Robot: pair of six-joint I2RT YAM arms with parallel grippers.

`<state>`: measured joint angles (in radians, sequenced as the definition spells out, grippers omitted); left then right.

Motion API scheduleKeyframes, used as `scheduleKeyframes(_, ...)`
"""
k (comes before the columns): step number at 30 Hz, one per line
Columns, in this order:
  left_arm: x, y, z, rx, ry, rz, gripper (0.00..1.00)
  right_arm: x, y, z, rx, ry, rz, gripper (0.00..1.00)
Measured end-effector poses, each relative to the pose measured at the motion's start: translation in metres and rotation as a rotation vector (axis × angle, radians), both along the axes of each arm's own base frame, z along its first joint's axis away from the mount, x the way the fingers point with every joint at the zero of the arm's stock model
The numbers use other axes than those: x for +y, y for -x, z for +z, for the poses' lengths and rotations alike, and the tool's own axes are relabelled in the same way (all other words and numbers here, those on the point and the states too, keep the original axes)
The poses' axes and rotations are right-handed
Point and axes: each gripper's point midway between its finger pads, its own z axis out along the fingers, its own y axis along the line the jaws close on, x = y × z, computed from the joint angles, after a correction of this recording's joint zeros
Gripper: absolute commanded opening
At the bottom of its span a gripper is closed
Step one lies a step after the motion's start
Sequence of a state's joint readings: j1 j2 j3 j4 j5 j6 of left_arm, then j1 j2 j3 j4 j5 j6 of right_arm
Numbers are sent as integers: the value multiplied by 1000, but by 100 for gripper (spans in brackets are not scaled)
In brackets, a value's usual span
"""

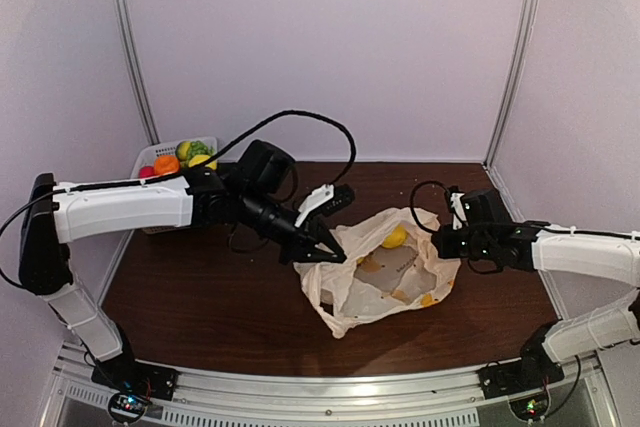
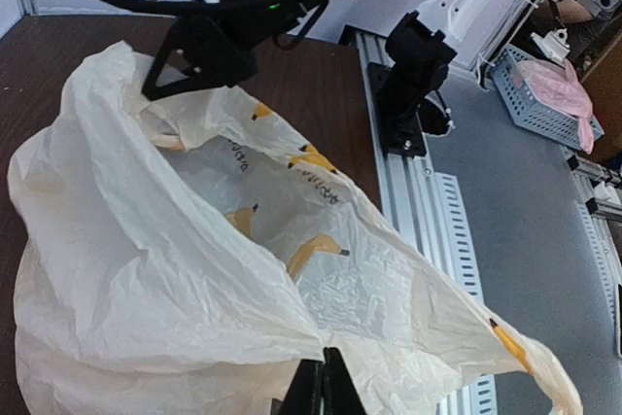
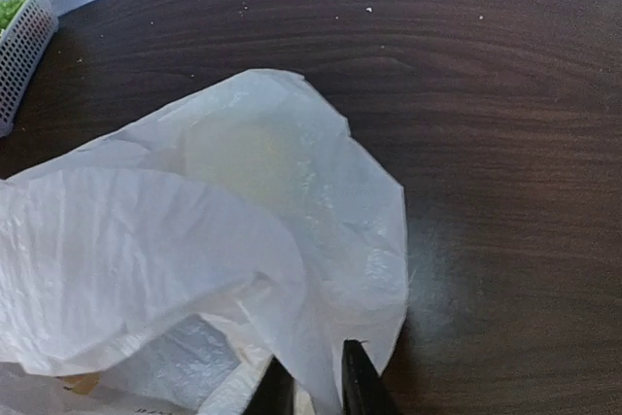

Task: Untie the knot of the plastic bag and take out the fruit
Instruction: Reach into the gripper in the takeout bag.

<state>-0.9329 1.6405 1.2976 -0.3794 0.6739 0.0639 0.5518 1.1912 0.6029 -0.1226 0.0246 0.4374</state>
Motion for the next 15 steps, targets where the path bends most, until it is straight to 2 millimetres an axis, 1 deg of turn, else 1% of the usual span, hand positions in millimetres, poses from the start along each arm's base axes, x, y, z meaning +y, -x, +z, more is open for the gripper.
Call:
scheduleKeyframes(1, -2, 5, 3, 9, 15, -17, 0, 0, -3, 2, -1, -2, -3, 36)
scheduleKeyframes(3, -4, 10, 7, 28, 35, -36, 0, 1, -7, 9, -14, 8, 7, 48)
scheduleKeyframes(5, -4, 10, 7, 37, 40, -32, 0, 3, -9, 19, -29, 1, 14, 57)
scheduleKeyframes(6, -4, 10, 7, 42, 40, -27, 0, 3, -7, 24, -38, -8, 21, 60)
scheduleKeyframes(7, -4, 10, 7, 49, 39, -21, 0, 4, -4, 31, -47, -24, 30, 62)
scheduleKeyframes(10, -5, 9, 7, 62, 43, -8, 0, 6, 7, 55, -96, -86, 54, 65)
scheduleKeyframes(13, -6, 8, 7, 71, 45, 0, 0, 9, 27, 78, -156, -170, 101, 66)
scheduleKeyframes(15, -6, 8, 6, 76, 44, 2, 0, 18, 43, 88, -179, -232, 155, 65)
